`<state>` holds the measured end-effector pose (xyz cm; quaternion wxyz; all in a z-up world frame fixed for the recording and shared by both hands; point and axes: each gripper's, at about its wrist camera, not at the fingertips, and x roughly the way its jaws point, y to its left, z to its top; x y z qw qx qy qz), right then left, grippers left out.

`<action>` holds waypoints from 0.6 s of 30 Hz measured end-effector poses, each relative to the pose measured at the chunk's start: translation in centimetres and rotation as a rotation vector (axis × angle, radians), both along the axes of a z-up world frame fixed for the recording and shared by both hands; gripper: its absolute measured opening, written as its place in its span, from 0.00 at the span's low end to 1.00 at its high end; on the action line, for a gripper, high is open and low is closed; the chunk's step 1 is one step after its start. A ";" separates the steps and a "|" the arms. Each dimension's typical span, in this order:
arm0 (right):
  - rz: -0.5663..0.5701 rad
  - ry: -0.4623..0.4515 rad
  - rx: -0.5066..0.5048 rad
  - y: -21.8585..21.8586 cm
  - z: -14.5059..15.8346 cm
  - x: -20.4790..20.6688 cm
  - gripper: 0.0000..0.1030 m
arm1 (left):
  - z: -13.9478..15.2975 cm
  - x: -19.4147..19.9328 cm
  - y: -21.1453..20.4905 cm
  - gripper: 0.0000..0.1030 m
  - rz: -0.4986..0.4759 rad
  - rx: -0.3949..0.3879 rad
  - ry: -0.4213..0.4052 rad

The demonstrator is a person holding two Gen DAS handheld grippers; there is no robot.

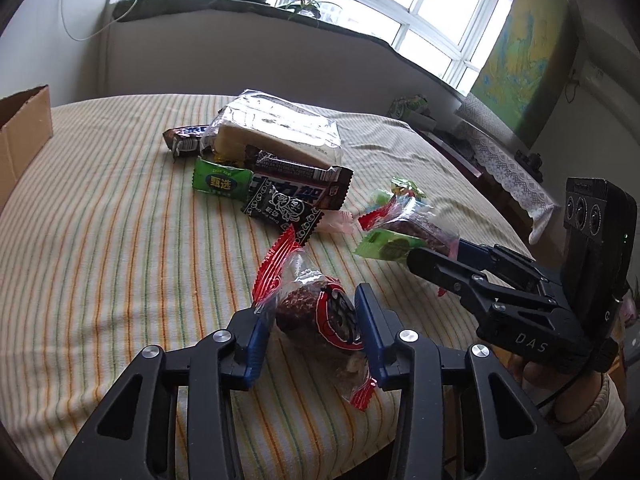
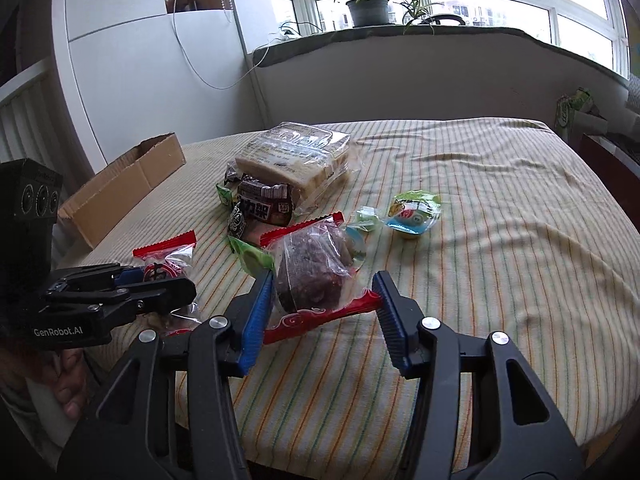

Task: Organize snacks
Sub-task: 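Close the left tool on the red-trimmed bag while the right tool grasps a dried fruit bag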

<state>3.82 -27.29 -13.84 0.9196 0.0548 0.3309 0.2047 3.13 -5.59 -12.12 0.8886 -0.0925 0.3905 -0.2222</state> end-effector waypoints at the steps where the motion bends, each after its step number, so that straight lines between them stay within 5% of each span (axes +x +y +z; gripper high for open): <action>1: -0.012 0.013 -0.009 -0.1 -0.1 0.1 0.51 | -0.1 -0.1 0.2 0.38 0.005 -0.004 0.002; 6: 0.039 0.033 -0.128 0.8 -0.7 -0.3 0.54 | -0.1 -0.1 0.1 0.38 0.008 0.006 0.004; 16: 0.059 0.078 0.022 -1.1 -0.7 1.9 0.63 | -0.2 -0.3 0.0 0.38 0.012 0.008 0.005; 17: 0.061 0.074 0.020 -0.8 -0.7 2.1 0.62 | -0.2 -0.2 0.0 0.38 0.013 0.007 0.005; 18: 0.066 0.068 0.025 -0.6 -0.7 2.0 0.43 | -0.2 -0.2 0.0 0.38 0.014 0.006 0.006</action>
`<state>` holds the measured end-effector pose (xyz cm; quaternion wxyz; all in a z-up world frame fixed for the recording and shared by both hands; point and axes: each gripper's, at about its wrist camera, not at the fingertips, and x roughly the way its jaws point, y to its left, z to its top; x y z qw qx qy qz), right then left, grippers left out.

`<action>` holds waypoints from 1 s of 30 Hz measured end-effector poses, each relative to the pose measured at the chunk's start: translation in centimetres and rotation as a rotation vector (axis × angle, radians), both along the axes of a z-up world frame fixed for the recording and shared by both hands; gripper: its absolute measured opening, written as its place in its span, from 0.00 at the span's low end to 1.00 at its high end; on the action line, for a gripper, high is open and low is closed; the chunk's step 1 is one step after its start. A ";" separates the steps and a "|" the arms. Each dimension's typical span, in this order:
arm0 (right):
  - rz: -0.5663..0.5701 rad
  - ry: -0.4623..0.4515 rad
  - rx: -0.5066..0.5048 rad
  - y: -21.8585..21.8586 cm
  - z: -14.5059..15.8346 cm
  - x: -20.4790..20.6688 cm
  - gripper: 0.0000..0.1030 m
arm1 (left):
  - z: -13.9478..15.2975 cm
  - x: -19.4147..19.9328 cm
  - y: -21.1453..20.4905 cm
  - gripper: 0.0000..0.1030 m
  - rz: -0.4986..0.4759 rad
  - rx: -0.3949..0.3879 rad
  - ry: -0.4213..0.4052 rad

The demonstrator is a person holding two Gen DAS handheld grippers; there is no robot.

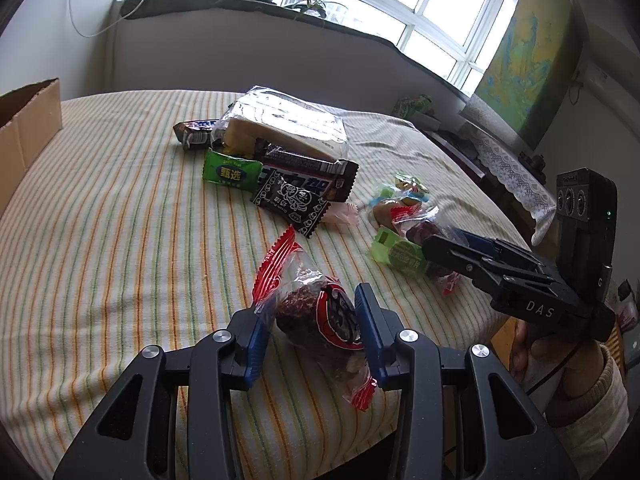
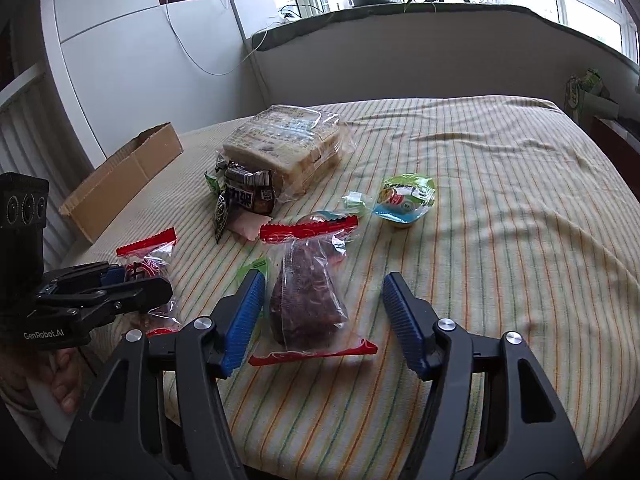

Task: Organize snacks
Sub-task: 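Close the left tool on the red-trimmed bag while the right tool grasps a dried fruit bag, then carry both bags to the cardboard box and open both tools to drop them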

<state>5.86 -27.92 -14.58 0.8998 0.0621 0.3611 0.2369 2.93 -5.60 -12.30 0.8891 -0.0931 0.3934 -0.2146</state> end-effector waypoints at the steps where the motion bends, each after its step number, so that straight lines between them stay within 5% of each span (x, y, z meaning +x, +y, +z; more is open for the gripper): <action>1: 0.005 0.008 -0.003 0.3 -0.1 0.0 0.40 | 0.0 0.0 0.0 0.38 0.000 0.001 0.000; 9: -0.091 -0.061 0.035 -1.5 1.7 -1.4 0.37 | 0.1 0.1 0.0 0.38 -0.004 0.007 -0.001; 17: -0.163 -0.018 0.069 -2.0 1.4 -0.8 0.37 | 0.5 0.0 0.0 0.38 -0.005 0.006 -0.023; 30: -0.105 -0.147 0.028 5.0 8.6 0.1 0.37 | 7.2 0.7 5.6 0.37 0.114 -0.004 -0.187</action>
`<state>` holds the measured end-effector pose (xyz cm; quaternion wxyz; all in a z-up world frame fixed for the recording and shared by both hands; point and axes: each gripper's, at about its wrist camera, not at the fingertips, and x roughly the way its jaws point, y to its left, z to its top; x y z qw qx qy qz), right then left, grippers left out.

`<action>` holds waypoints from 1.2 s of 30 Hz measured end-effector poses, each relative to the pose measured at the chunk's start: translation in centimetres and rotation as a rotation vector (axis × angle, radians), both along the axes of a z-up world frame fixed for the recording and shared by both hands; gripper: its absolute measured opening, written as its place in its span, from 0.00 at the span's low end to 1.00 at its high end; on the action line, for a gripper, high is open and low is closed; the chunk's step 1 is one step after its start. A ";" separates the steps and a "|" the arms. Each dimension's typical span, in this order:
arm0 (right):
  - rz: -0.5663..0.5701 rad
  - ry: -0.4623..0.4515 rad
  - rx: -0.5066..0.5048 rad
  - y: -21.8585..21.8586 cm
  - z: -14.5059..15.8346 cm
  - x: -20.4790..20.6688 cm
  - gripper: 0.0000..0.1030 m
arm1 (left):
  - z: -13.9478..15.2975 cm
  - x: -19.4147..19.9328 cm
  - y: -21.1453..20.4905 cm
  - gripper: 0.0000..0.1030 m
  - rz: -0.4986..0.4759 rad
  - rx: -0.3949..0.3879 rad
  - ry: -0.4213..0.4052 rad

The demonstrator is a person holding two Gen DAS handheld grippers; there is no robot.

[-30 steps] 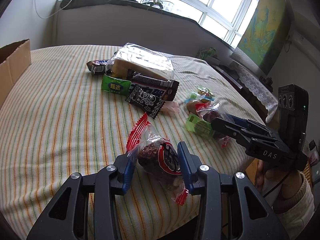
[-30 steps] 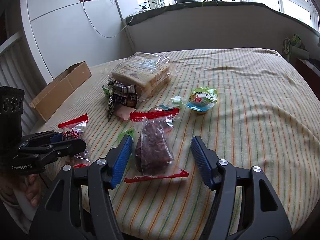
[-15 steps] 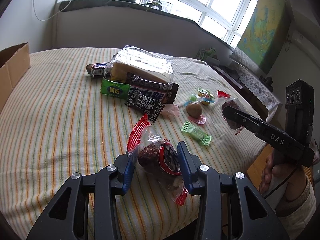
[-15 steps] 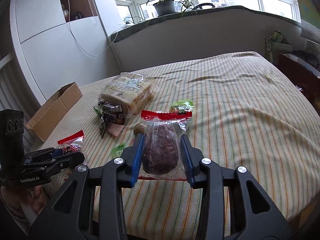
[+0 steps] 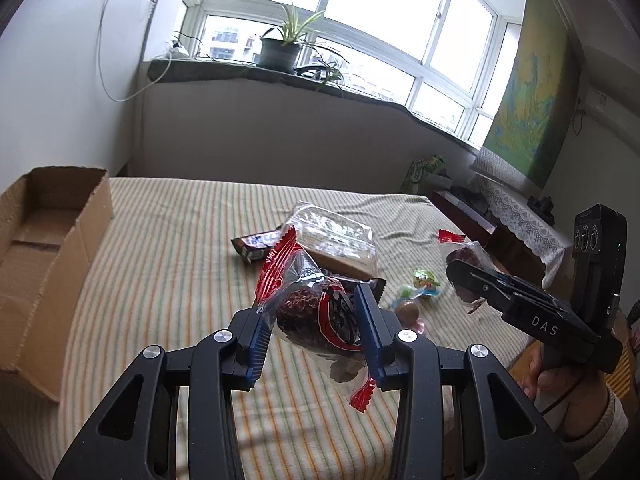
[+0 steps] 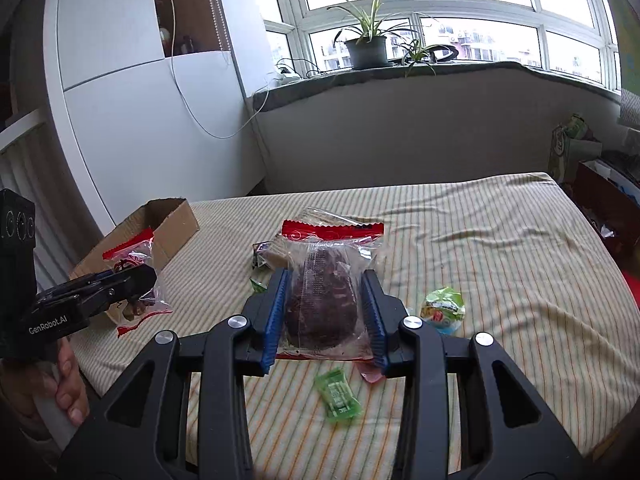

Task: Organize snacks
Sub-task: 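Carry both bags to the cardboard box and open both tools to drop them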

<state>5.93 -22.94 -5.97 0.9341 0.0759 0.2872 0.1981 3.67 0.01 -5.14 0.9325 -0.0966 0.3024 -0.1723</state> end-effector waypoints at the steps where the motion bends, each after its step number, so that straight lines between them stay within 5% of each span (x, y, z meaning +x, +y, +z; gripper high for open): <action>1: 0.012 0.003 -0.007 0.9 0.2 0.2 0.37 | 0.3 -0.1 0.8 0.37 0.014 0.001 -0.006; 19: 0.469 -0.010 -0.064 27.3 2.0 1.6 0.37 | -0.8 -3.4 20.7 0.37 0.423 -0.062 -0.014; 30: 0.546 0.019 -0.076 32.5 0.5 4.1 0.38 | -2.4 -1.9 24.4 0.38 0.460 -0.090 0.019; 32: 0.571 0.050 -0.105 33.4 -0.5 4.6 0.49 | -2.8 -1.4 24.3 0.38 0.460 -0.087 0.040; 34: 0.542 0.031 -0.115 33.3 -1.0 4.5 0.60 | -2.8 -1.4 24.6 0.47 0.484 -0.083 0.044; 36: 0.530 0.031 -0.106 32.7 -1.3 4.3 0.62 | -2.6 -1.8 25.4 0.71 0.537 -0.080 0.039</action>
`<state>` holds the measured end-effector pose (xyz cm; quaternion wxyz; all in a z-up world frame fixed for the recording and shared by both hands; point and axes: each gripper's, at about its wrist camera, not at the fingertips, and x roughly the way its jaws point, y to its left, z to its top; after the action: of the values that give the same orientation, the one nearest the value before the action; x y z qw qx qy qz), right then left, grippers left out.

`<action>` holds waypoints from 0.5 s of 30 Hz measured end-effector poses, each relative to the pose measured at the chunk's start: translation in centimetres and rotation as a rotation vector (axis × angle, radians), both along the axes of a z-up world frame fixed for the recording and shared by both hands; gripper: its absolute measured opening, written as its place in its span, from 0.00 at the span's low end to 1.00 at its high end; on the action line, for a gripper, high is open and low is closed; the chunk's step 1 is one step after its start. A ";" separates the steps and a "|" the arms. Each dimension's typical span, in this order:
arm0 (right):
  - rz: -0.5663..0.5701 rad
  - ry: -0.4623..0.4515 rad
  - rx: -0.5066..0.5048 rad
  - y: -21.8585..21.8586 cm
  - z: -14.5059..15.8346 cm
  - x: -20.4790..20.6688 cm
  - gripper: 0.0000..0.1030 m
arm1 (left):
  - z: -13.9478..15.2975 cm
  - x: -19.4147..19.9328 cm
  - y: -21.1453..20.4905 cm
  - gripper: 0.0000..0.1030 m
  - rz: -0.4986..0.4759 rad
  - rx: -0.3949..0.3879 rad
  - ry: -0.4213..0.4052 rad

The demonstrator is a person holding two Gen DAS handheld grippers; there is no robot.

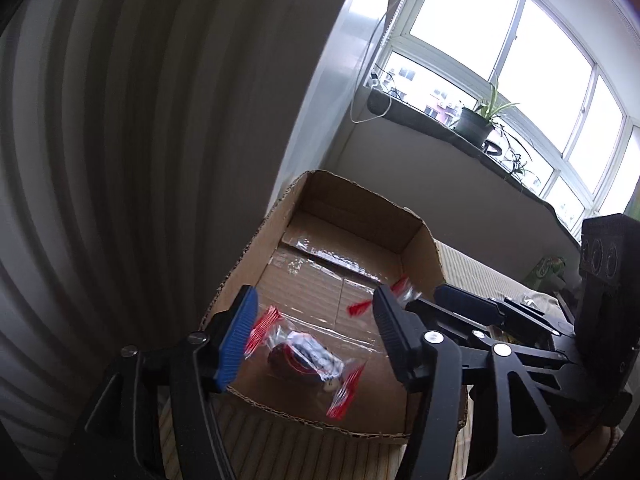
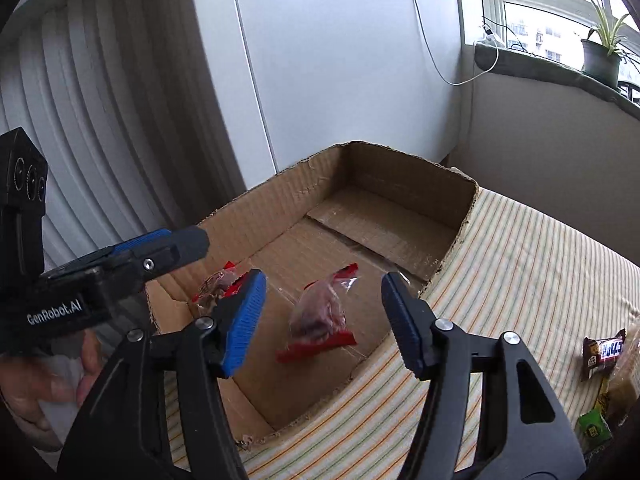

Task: Organize snacks
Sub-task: 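Carry both bags to the cardboard box and open both tools to drop them, then move both tools back over the remaining snacks on the table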

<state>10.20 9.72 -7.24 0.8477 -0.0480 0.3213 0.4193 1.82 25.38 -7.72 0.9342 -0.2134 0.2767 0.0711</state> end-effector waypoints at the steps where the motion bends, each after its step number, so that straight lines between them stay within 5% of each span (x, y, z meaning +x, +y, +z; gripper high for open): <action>1: -0.005 0.003 0.002 -0.3 -0.1 -0.1 0.63 | 0.2 -0.4 0.3 0.73 0.019 -0.004 -0.009; 8: -0.039 -0.085 0.021 -1.8 0.7 -2.7 0.76 | 1.1 -2.5 1.8 0.73 0.092 -0.028 -0.037; 15: -0.047 -0.079 0.082 -3.3 2.0 -4.6 0.77 | 2.6 -4.9 1.8 0.78 0.133 -0.017 -0.051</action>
<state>5.59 6.40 -5.26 0.8705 -0.0220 0.2713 0.4100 -3.06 27.16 -5.16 0.9324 -0.2409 0.2385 0.1252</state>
